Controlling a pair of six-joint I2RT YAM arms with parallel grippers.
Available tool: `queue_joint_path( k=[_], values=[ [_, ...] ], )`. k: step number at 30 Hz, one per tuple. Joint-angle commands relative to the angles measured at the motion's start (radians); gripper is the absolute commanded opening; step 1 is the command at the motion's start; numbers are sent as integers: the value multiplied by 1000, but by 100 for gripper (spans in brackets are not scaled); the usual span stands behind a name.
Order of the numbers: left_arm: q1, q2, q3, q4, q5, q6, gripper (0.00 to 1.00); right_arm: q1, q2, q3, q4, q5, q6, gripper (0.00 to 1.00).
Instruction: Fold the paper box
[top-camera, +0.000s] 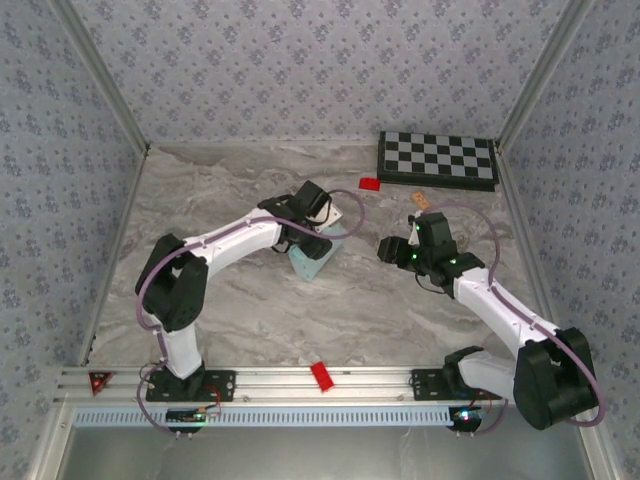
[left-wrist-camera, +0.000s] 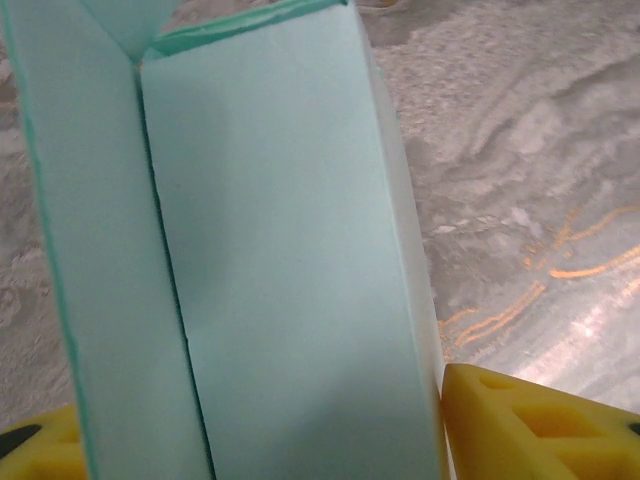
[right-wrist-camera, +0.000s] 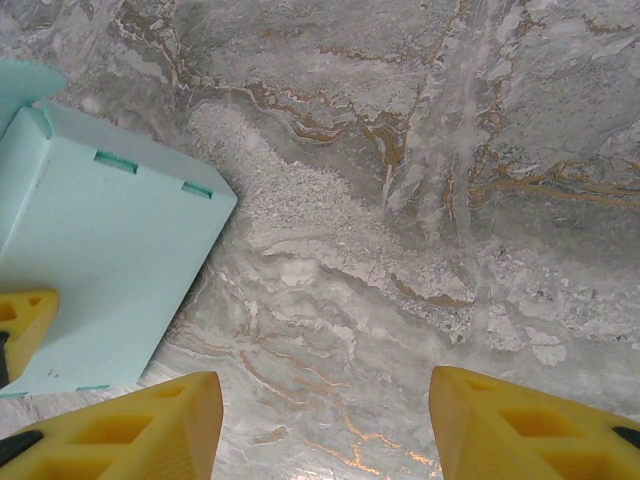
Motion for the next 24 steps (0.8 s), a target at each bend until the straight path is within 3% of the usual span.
queue_joint_path(
  k=[1,12,24],
  values=[
    [9,-40,-7,25,89,126,59,-7,0,-1,-2,-6,3,58],
    [15,-74,-62,24,232,456,57,-10,-12,-7,-17,2,-3,58],
    [22,-30,-53,25,256,736,56,-18,-23,-17,-22,5,-2,58]
  ],
)
